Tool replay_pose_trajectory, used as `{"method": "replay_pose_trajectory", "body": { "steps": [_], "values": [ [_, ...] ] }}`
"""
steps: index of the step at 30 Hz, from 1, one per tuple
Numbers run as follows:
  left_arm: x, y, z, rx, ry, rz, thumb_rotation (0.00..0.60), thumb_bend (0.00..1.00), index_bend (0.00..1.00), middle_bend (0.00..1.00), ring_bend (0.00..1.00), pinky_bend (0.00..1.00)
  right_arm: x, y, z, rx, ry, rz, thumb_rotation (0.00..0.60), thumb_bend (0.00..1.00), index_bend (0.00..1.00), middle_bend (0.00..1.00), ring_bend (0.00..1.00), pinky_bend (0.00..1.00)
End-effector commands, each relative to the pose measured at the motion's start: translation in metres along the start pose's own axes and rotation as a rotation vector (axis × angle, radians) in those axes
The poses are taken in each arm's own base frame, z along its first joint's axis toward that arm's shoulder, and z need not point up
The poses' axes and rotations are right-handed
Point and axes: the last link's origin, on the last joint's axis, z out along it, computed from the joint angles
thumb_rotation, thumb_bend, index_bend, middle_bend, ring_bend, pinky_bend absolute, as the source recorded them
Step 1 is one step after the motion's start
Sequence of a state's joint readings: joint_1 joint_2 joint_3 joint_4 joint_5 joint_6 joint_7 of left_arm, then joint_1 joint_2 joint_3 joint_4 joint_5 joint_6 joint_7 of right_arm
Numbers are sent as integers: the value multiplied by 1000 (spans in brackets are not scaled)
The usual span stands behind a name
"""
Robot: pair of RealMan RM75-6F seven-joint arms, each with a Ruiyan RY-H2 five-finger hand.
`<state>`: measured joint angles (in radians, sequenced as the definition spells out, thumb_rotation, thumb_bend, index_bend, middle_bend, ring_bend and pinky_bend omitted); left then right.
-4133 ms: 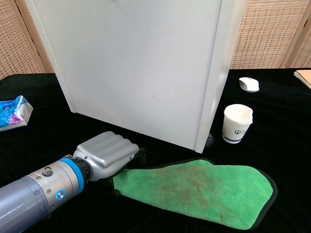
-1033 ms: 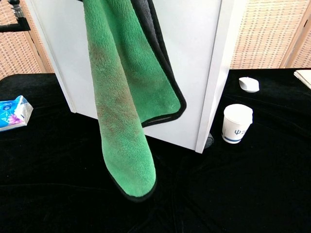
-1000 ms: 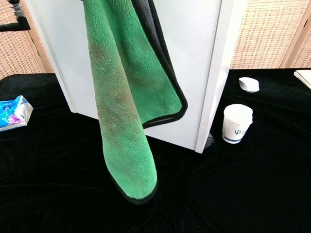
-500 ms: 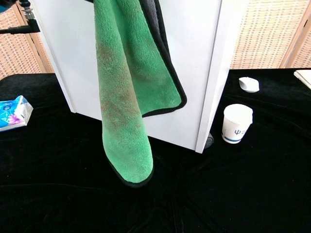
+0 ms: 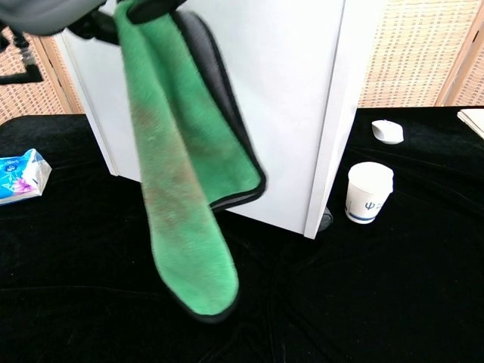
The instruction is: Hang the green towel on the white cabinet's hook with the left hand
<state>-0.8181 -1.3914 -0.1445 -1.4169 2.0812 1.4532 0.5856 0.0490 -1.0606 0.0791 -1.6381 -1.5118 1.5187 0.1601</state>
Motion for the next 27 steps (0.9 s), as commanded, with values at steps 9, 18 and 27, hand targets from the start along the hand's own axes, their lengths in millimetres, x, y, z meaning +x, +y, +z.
{"method": "replay_pose_trajectory", "body": {
  "steps": [9,18,27],
  "values": [
    [-20,7,-44,20,-110,-1,600,94,311,296,151,97,-3,-2,0,6,-10,-4,600,66,0,0,0,0],
    [-19,1,-57,77,-132,-27,600,2,0,0,0,0,-3,-2,0,6,-8,-7,600,67,0,0,0,0],
    [5,1,-109,263,-104,-128,600,21,0,0,0,0,-2,0,1,-1,-2,0,600,67,0,0,0,0]
  ]
}}
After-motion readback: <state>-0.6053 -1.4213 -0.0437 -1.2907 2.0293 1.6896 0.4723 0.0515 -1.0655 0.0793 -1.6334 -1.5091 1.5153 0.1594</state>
